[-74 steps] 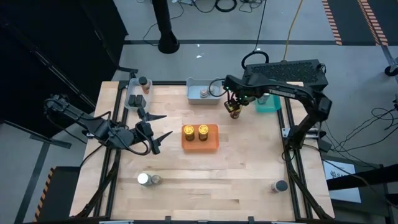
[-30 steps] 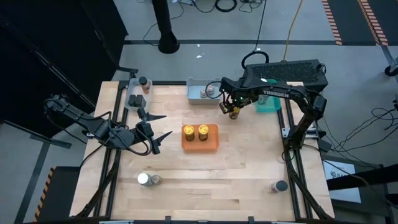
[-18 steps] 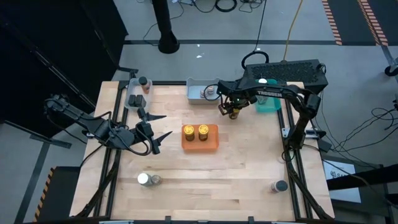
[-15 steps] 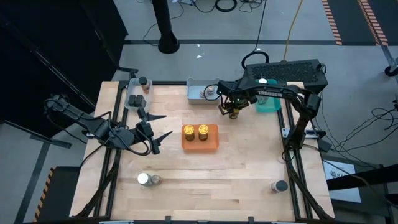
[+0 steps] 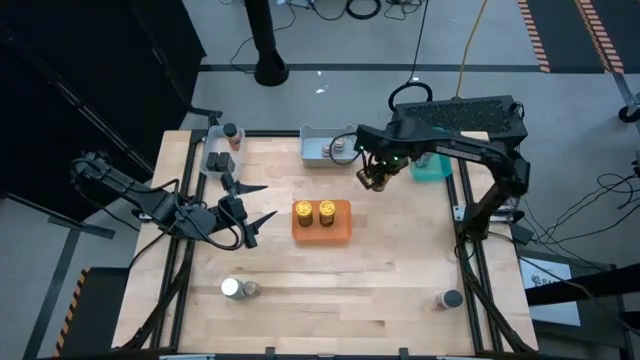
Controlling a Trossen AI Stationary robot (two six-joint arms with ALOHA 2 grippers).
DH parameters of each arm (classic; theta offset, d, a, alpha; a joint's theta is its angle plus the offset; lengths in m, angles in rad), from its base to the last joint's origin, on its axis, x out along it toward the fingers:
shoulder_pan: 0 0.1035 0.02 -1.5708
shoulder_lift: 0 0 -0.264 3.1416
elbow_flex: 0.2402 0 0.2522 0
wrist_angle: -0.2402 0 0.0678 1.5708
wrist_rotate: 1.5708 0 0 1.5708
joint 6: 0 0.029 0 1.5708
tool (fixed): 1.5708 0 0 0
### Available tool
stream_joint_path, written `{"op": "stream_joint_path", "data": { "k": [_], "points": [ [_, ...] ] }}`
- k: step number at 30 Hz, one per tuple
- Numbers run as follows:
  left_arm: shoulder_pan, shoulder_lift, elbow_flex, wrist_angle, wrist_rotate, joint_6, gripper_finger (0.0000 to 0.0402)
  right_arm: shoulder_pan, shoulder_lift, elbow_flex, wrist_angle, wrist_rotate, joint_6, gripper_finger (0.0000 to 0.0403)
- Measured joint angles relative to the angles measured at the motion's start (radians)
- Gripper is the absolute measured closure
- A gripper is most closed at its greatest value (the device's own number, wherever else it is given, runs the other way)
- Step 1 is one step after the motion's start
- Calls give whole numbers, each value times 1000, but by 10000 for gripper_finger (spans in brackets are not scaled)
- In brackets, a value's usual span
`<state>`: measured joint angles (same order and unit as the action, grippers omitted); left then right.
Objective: Sort spices by type
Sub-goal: Put the yellow seasoning bottle into the orange bin
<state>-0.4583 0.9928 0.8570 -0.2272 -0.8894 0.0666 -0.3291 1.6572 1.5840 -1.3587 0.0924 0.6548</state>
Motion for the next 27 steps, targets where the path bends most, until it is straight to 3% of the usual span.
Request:
{"op": "stream_joint_path", "data": {
  "k": [6,12,27],
  "points": [
    [0,0,0,0,0,-1,86,210,-12,197,-76,9,53,206],
    [0,0,0,1,0,-2,86,349,23,290,-67,10,62,206],
    [1,0,0,8,0,-1,86,396,219,329,-12,-46,-320,206]
  ]
}}
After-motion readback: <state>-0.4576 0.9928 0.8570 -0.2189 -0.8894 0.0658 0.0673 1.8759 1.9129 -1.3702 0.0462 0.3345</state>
